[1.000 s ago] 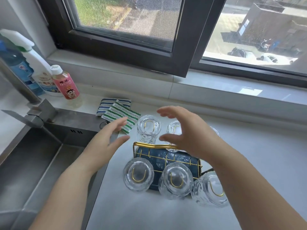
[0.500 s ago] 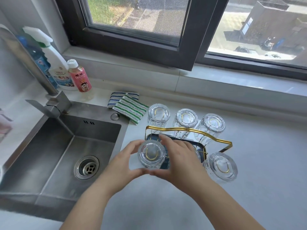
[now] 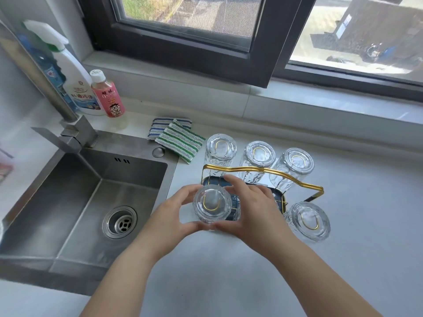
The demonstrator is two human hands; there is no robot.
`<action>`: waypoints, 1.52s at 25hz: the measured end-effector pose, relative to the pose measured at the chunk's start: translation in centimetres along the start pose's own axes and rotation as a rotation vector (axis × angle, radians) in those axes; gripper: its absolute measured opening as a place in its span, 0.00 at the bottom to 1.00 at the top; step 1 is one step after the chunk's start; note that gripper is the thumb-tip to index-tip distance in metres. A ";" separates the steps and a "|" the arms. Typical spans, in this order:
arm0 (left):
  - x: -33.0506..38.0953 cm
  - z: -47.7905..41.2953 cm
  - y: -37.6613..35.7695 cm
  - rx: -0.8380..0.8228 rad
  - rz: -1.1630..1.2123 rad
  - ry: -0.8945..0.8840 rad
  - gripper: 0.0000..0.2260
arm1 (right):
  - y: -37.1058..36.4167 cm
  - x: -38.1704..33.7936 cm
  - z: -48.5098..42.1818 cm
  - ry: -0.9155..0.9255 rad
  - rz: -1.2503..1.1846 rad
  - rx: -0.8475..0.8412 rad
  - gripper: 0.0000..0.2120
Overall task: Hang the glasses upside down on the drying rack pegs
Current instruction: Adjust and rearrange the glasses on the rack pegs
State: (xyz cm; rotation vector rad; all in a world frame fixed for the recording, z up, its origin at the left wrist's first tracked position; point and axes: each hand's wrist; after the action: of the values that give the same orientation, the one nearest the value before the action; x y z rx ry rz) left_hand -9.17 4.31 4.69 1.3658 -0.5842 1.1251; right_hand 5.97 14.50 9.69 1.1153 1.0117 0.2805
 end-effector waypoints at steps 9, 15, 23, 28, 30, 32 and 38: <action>0.8 0.6 0.0 -0.030 -0.101 -0.003 0.36 | 3.5 3.1 3.1 -0.095 -0.028 0.027 0.43; 5.5 1.2 0.5 0.107 -0.342 -0.297 0.37 | 4.6 4.4 5.9 -0.172 -0.052 0.058 0.43; 8.7 -3.4 -4.0 -0.203 -0.803 -0.231 0.39 | 3.5 4.8 3.4 -0.174 0.180 -0.065 0.45; 8.4 -4.6 -4.0 -0.177 -0.806 -0.269 0.32 | 3.5 5.1 3.3 -0.168 0.128 -0.018 0.44; 8.3 -4.7 -3.9 -0.172 -0.790 -0.267 0.32 | 3.5 5.1 3.3 -0.167 0.111 -0.006 0.44; 8.1 -4.7 -3.9 -0.165 -0.776 -0.264 0.32 | 3.5 5.2 3.3 -0.167 0.110 -0.005 0.44; 7.8 -4.7 -3.9 -0.176 -0.747 -0.231 0.34 | 3.2 5.6 3.2 -0.166 0.134 -0.011 0.44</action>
State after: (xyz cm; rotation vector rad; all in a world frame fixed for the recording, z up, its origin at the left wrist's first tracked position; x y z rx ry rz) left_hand -3.87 11.61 8.84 1.3930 -0.2762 0.3093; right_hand 12.45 17.60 9.65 1.1785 0.7898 0.2954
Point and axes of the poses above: each hand's wrist, its own z-axis away from the middle knuckle, its own y-axis out of the back of the hand, x = y × z, and after that the axes turned 5 degrees about -x, right-handed
